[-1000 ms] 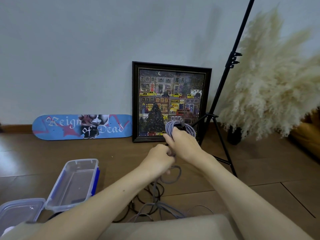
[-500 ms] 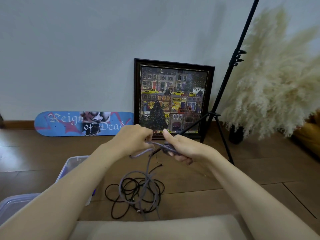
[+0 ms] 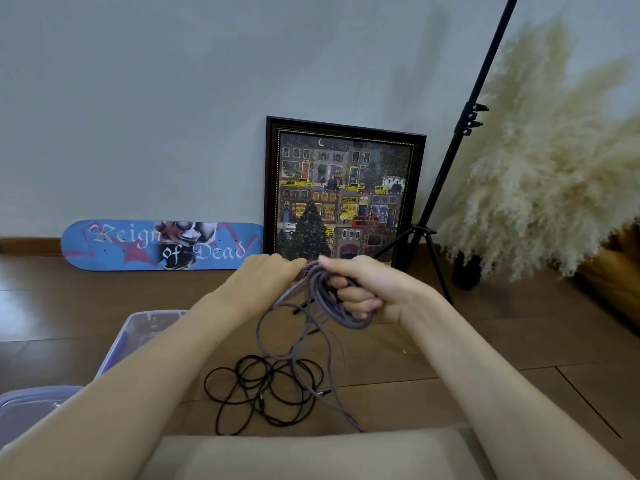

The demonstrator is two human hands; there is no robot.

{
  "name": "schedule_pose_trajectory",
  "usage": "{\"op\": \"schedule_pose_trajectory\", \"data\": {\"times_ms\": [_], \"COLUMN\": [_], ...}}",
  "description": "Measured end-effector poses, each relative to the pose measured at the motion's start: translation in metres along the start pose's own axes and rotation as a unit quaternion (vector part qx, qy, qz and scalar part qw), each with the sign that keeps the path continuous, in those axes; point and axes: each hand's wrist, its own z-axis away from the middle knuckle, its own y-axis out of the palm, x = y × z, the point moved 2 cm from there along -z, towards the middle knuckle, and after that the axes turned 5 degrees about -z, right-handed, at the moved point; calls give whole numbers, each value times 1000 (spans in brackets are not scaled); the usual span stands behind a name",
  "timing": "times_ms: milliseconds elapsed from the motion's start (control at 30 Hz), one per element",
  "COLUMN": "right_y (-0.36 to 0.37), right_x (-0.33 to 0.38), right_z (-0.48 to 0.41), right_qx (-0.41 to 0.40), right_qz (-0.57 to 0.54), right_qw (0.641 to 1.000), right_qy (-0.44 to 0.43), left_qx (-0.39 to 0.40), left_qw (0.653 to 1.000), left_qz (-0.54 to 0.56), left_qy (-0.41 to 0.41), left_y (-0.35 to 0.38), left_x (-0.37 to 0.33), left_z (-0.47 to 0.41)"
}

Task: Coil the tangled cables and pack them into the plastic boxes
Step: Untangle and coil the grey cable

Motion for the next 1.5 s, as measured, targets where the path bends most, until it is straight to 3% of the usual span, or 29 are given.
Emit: {"op": "schedule_pose_trajectory", "data": {"times_ms": [67, 100, 133, 200, 333, 400, 433, 600, 700, 733, 767, 900, 933, 1000, 1100, 1167, 1233, 1367, 1433, 1500], "right_y": [-7, -11, -14, -19, -21, -18, -16, -8, -7, -8, -9, -19, -20, -21, -20, -20, -20, -16, -15, -15], "right_x": [3, 3, 3, 3, 2, 3, 3, 4, 6, 7, 8, 11, 11, 11, 12, 11, 10, 8, 8, 8], "right_z": [-1, -2, -2, -2, -3, -2, -2, 4, 6, 7, 9, 16, 17, 19, 18, 18, 16, 9, 8, 7], "right_qx": [-39, -62, -81, -102, -95, -82, -72, -21, -7, -3, 2, 32, 41, 57, 88, 100, 98, 58, 37, 14], "right_qz": [-49, -46, -34, -26, -58, -56, -55, -67, -59, -61, -68, -141, -165, -212, -286, -326, -369, -490, -521, -538], "right_qw": [998, 997, 996, 994, 994, 995, 996, 997, 998, 998, 998, 989, 985, 976, 954, 940, 924, 866, 847, 835], "right_qy": [15, 12, 6, -5, 1, 7, 11, 27, 17, 13, 10, 8, 9, 8, 2, -9, -33, -82, -99, -118], "left_qx": [71, 121, 168, 211, 146, 55, 15, -84, -84, -62, -32, 22, 30, 41, 56, 66, 78, 72, 62, 59], "left_qw": [972, 915, 834, 688, 414, 323, 301, 303, 258, 264, 307, 588, 632, 667, 661, 638, 595, 473, 447, 442], "left_qz": [187, 330, 456, 592, 777, 821, 829, 822, 854, 867, 867, 737, 701, 662, 660, 675, 703, 776, 792, 798], "left_qy": [-127, -198, -262, -362, -450, -467, -472, -475, -444, -419, -392, -331, -329, -338, -352, -365, -381, -410, -412, -407], "left_y": [-4, -6, -6, -7, -19, -26, -29, -32, -42, -47, -51, -56, -55, -48, -35, -28, -21, -10, -8, -9], "left_x": [-1, -2, -5, -8, -9, -11, -13, -10, -4, 0, 4, 16, 16, 13, 3, -6, -18, -55, -68, -75], "left_z": [-4, -7, -8, -5, -5, -10, -12, -21, -20, -19, -18, -13, -11, -9, -9, -9, -7, -7, -9, -9]}}
